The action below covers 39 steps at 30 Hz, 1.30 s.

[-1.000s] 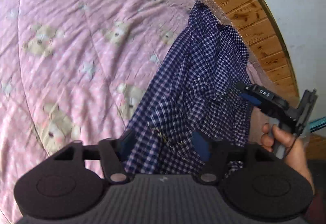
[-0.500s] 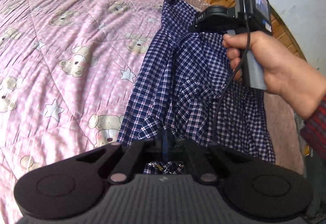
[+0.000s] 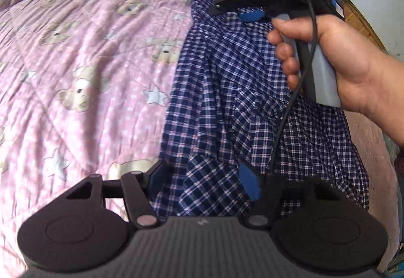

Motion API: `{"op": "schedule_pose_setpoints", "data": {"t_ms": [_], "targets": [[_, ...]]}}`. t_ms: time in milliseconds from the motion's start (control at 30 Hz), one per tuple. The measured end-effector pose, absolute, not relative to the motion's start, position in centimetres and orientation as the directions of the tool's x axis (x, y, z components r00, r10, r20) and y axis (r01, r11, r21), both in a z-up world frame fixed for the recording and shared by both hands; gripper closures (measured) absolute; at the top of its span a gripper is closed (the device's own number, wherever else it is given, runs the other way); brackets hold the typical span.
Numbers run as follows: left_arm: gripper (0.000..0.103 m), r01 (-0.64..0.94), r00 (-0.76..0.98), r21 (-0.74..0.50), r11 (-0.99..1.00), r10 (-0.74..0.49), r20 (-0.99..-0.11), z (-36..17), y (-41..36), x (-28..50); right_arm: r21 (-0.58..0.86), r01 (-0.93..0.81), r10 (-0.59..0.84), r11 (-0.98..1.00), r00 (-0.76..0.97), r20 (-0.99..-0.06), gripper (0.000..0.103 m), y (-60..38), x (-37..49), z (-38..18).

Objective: Fold clothes

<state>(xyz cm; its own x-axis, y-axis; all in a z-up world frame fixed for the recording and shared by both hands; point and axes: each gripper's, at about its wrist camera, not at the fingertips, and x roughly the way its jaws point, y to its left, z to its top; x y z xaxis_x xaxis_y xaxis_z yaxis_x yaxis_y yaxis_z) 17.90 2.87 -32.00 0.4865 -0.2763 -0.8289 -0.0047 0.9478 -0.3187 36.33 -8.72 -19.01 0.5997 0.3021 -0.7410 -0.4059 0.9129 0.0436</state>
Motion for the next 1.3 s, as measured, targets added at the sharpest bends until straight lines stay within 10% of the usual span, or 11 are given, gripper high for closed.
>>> {"op": "schedule_pose_setpoints", "data": {"t_ms": [67,133,500,600,667,767,1000,1300], "targets": [[0.067,0.034,0.476,-0.264,0.964,-0.248,-0.844,-32.4,1.9,18.3,0.019,-0.406,0.275,0.914,0.585,-0.763,0.06,-8.5,37.0,-19.7],[0.086,0.03,0.478,-0.243,0.97,-0.228,-0.849,-32.4,1.8,18.4,0.026,-0.396,0.264,0.918,0.56,-0.785,0.103,-8.9,37.3,-20.2],[0.086,-0.119,0.36,-0.48,0.869,-0.413,-0.837,-33.5,7.1,14.8,-0.019,-0.507,0.291,0.861,0.525,-0.8,0.103,-5.1,34.3,-20.7],[0.071,-0.117,0.345,-0.508,0.854,-0.444,-0.827,-33.3,8.3,14.6,0.064,-0.463,0.328,0.884,0.515,-0.792,0.083,-7.8,33.5,-19.9],[0.028,-0.124,0.333,-0.523,0.843,-0.461,-0.823,-33.3,8.6,13.1,0.159,-0.416,0.388,0.895,0.551,-0.739,0.049,-11.2,31.6,-17.1],[0.016,-0.135,0.315,-0.545,0.827,-0.486,-0.815,-33.4,9.2,10.7,0.22,-0.301,0.369,0.928,0.653,-0.661,0.023,-19.4,25.5,-13.0],[0.016,-0.163,0.274,-0.594,0.788,-0.542,-0.794,-33.7,10.4,5.4,0.273,0.143,0.161,0.951,0.526,-0.835,0.024,-38.1,6.4,-16.3],[0.02,-0.113,0.236,-0.52,0.846,-0.486,-0.842,-33.4,7.2,2.0,0.376,0.134,0.273,0.917,0.475,-0.837,0.034,-40.0,-6.6,-21.0]]}}
